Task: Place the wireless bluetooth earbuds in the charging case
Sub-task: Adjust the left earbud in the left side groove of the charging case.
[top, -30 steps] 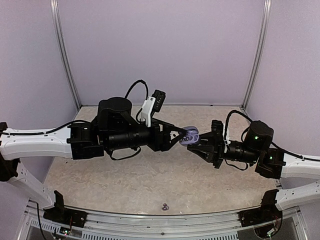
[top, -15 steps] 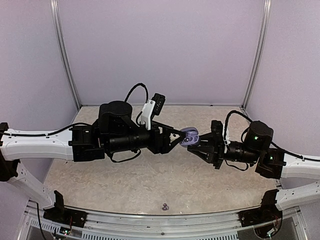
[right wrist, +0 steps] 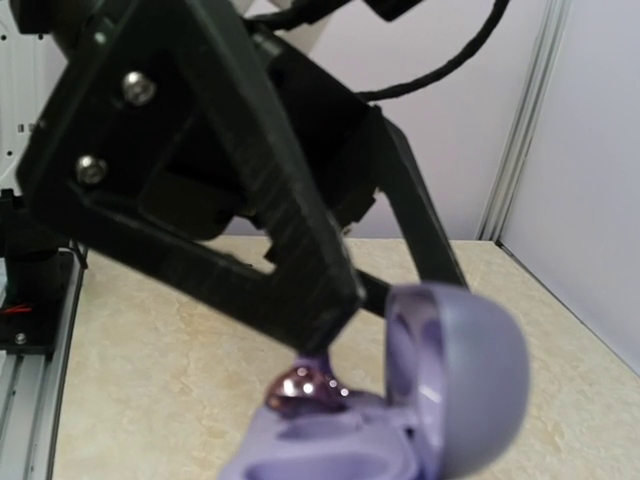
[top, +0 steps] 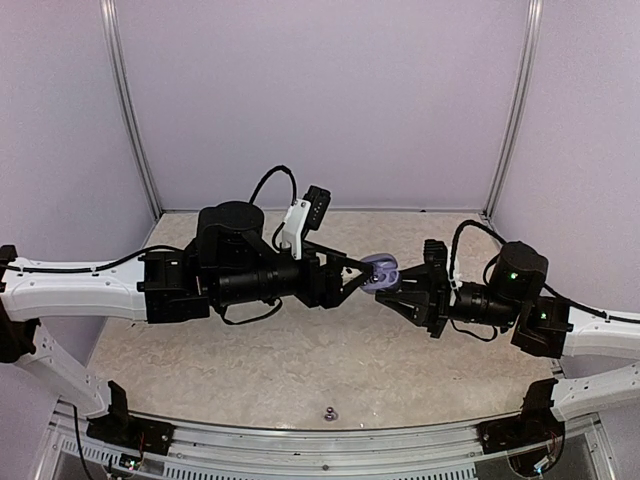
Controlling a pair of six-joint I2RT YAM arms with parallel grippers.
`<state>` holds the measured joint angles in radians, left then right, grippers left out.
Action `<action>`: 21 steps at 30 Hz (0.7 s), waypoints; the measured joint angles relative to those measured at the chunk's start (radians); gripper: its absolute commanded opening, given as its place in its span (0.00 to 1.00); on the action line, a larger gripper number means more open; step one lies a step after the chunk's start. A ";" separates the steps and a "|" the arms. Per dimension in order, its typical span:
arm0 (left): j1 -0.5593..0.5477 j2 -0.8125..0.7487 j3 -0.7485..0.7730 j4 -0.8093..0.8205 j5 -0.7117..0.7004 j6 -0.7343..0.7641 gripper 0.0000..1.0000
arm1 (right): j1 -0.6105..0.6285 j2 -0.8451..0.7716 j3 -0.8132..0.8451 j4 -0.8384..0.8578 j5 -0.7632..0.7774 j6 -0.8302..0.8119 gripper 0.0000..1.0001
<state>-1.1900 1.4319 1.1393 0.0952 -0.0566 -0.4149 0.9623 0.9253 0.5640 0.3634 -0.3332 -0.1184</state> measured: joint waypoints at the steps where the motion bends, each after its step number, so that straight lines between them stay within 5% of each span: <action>1: 0.000 0.000 0.000 0.000 0.000 0.000 0.77 | 0.000 0.000 0.000 0.000 0.000 0.000 0.00; 21: 0.005 0.009 0.002 0.001 0.084 -0.021 0.73 | 0.000 -0.015 0.000 0.020 0.002 0.001 0.00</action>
<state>-1.1847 1.4410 1.1416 0.0963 0.0269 -0.4358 0.9623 0.9104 0.5636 0.3836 -0.3317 -0.1177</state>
